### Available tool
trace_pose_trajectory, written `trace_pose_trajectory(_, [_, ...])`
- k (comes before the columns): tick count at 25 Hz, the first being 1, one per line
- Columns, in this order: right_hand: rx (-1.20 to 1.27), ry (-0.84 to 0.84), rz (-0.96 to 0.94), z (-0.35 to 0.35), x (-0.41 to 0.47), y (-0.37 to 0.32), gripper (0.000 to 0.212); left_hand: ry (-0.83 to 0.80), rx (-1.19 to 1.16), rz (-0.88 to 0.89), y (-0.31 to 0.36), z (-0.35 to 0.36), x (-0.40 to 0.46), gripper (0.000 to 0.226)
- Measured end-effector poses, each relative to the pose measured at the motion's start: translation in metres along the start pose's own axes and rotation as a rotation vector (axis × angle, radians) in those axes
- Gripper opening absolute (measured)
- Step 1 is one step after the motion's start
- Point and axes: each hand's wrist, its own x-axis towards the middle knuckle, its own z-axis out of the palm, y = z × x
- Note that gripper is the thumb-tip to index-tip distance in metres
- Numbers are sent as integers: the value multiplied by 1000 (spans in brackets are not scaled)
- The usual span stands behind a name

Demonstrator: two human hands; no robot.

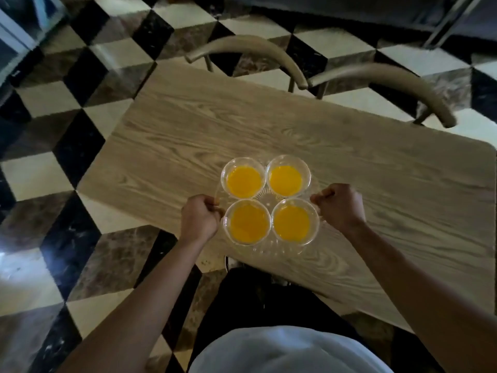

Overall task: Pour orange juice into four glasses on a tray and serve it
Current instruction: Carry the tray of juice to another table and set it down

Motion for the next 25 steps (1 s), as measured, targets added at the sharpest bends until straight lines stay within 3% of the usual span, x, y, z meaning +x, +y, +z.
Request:
trace_pose_trajectory(6, [52,95,146,2,19,-7,20,-133,43,86,38,10,61,11])
trace_pose_trajectory(11, [77,184,287,17,30,-11,20,-264,94,182,63,18,114,23])
trace_pose_trajectory(17, [165,233,380,38,41,-8,15,-351,196,271,76,31,153,13])
trace_pose_trajectory(25, [192,249,395,51,66,-3,19,-381,200,231,80,54,183,19])
